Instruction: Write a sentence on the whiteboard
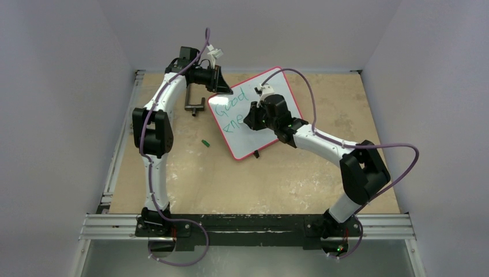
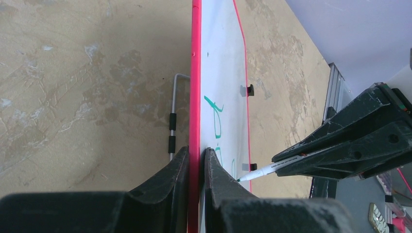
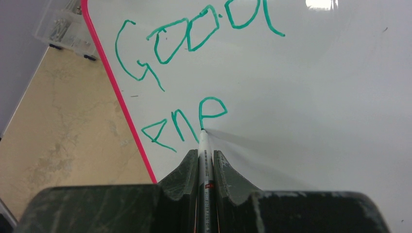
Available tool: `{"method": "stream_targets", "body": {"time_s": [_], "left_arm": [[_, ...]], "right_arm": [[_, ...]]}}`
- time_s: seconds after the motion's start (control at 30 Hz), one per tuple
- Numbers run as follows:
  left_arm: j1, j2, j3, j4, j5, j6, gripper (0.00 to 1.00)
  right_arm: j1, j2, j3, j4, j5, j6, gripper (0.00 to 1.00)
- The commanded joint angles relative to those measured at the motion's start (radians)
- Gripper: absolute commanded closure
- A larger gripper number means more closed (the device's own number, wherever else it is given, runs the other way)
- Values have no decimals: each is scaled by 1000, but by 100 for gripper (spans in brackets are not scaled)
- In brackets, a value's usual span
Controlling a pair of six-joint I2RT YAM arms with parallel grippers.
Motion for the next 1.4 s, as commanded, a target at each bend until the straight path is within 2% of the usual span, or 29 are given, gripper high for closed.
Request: {"method": "stream_targets", "body": {"time_s": [0.0, 0.47, 1.0, 1.37], "left_arm": [[-13, -63, -8, 22, 15, 58, 100], [-13, -67, -10, 19, 15, 58, 100], [-13, -76, -18, 14, 4, 72, 100], [-13, -81, -24, 13, -4, 83, 100]], "right_arm": [[2, -25, -54, -50, 37, 0, 100], [-2, -57, 33, -118, 151, -14, 100], [-10, -140, 90, -70, 104, -12, 100], [-112, -179, 23, 14, -60, -15, 100]]}}
